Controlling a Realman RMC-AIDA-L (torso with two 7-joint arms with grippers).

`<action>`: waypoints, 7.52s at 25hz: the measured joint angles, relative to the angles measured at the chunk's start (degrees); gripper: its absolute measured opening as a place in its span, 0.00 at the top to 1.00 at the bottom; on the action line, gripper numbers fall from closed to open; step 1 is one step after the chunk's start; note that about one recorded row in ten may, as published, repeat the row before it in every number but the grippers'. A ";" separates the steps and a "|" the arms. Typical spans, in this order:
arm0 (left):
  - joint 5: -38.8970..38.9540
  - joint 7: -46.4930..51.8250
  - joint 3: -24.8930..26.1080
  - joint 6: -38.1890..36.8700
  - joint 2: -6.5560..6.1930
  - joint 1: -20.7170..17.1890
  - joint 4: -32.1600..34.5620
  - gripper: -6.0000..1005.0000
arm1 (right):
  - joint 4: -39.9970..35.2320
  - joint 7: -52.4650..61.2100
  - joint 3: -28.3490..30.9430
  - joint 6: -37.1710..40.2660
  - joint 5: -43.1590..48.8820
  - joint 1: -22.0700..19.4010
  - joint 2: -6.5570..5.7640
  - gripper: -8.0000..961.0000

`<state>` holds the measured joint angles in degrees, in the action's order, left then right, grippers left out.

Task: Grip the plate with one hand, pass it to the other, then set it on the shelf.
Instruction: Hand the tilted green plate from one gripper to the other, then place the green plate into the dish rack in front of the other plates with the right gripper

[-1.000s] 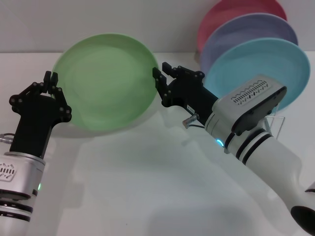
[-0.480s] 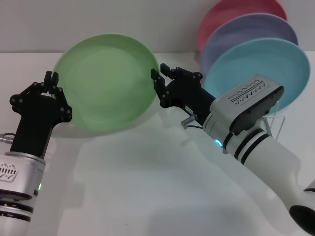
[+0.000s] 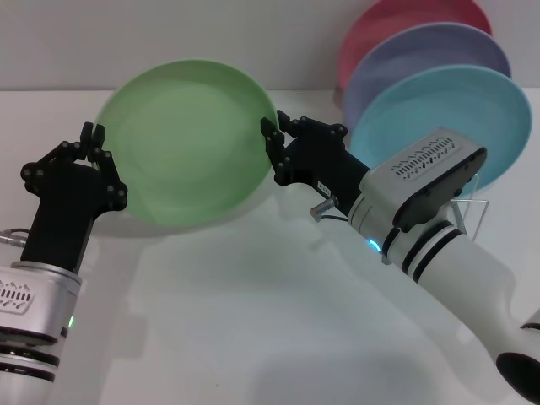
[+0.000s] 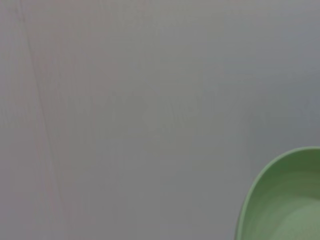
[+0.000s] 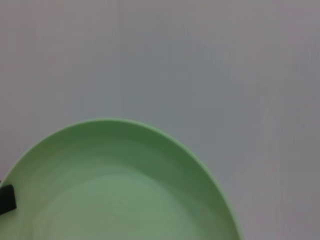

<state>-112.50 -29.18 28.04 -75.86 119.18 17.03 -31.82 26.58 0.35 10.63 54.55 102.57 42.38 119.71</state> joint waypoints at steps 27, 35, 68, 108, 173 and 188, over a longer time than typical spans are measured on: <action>-0.01 0.00 0.40 0.37 0.00 0.82 0.61 0.90 | -0.12 0.00 1.44 -1.39 -0.04 0.62 0.06 0.86; 0.00 0.00 0.43 0.41 0.00 1.07 0.90 0.89 | -0.32 0.00 1.49 -1.53 0.00 0.79 0.09 0.88; 0.00 0.41 0.09 0.27 0.00 1.17 1.31 0.88 | -0.30 0.00 1.50 -1.56 -0.13 0.95 0.09 0.95; -0.30 5.25 2.33 -4.12 -0.46 0.51 1.94 0.58 | -0.72 -0.63 2.09 -1.68 -0.15 0.99 0.17 0.96; -0.25 31.53 14.91 -2.13 -0.51 -6.34 -0.61 0.59 | -38.40 -11.84 0.86 58.72 12.34 -11.52 -3.14 0.97; -0.11 31.56 12.84 -1.65 -0.44 -7.97 -3.44 0.59 | -49.40 -11.87 -0.84 59.96 12.21 -10.21 -3.68 0.97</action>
<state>-112.61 2.38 40.88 -77.51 118.74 9.06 -35.25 -22.82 -11.51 9.80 114.51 114.77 32.17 116.03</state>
